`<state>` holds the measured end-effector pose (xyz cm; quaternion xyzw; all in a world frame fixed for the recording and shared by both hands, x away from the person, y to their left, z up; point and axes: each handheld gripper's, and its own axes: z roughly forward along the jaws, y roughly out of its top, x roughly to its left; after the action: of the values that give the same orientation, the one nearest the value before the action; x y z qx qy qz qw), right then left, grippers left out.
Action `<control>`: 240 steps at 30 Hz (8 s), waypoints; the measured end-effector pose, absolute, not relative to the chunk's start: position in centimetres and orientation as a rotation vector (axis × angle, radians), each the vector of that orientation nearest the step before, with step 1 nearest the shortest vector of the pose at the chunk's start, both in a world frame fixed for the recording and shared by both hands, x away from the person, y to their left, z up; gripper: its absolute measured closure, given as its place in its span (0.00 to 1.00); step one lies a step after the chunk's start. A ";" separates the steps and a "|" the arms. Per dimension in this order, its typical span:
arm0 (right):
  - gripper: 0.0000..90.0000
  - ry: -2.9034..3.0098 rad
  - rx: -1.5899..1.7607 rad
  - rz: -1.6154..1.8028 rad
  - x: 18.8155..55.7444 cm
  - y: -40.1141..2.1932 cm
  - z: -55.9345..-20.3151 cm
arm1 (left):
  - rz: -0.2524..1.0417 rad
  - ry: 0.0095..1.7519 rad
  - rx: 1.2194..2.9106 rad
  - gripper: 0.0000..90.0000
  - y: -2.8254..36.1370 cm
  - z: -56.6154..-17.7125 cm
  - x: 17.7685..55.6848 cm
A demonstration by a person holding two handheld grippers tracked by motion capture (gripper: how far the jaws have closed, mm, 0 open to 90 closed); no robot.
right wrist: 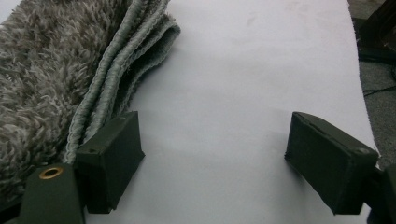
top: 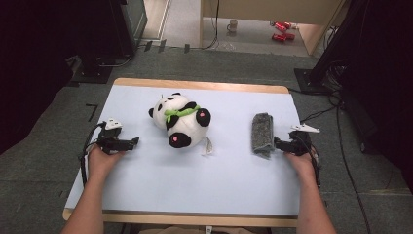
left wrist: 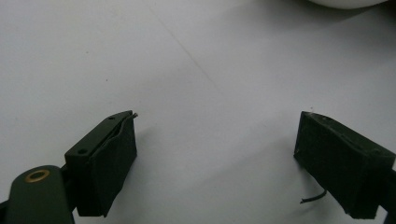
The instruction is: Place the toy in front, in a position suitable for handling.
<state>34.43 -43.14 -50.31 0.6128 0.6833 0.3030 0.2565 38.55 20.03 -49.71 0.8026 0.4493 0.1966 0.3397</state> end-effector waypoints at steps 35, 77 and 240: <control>0.20 1.853 1.665 0.823 34.4 -43.1 -50.3 | 0.428 1.276 1.962 0.28 20.1 -48.2 38.8; 0.16 1.906 1.628 0.846 34.1 -42.8 -50.4 | 0.243 0.889 1.988 0.40 13.3 -39.3 38.5; 0.56 2.076 1.692 1.018 37.5 -38.4 -48.9 | 0.047 0.810 1.985 0.20 11.3 -44.1 35.9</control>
<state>37.53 -38.39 -48.95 0.5849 0.7177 0.3518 0.1377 35.94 11.31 -44.10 0.8130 0.3316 0.0191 0.4783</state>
